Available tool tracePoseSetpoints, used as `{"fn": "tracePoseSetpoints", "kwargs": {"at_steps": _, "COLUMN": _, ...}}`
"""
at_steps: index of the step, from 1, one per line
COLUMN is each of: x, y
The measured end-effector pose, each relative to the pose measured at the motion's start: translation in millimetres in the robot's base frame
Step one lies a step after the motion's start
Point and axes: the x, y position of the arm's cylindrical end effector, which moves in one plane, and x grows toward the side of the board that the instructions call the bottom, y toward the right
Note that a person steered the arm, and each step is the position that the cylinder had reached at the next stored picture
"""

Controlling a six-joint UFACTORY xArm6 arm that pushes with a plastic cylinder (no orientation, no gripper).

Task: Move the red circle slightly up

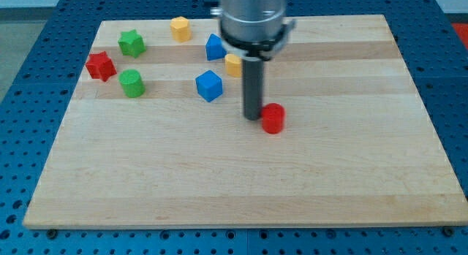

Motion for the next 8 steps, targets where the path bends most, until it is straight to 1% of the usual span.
{"fn": "tracePoseSetpoints", "kwargs": {"at_steps": 1, "x": 0.0, "y": 0.4}}
{"fn": "tracePoseSetpoints", "kwargs": {"at_steps": 2, "x": 20.2, "y": -25.9}}
{"fn": "tracePoseSetpoints", "kwargs": {"at_steps": 3, "x": 82.9, "y": -16.7}}
{"fn": "tracePoseSetpoints", "kwargs": {"at_steps": 4, "x": 69.1, "y": 4.4}}
{"fn": "tracePoseSetpoints", "kwargs": {"at_steps": 5, "x": 33.9, "y": 24.1}}
{"fn": "tracePoseSetpoints", "kwargs": {"at_steps": 6, "x": 24.0, "y": 49.4}}
{"fn": "tracePoseSetpoints", "kwargs": {"at_steps": 7, "x": 23.7, "y": 65.0}}
{"fn": "tracePoseSetpoints", "kwargs": {"at_steps": 8, "x": 0.2, "y": 65.1}}
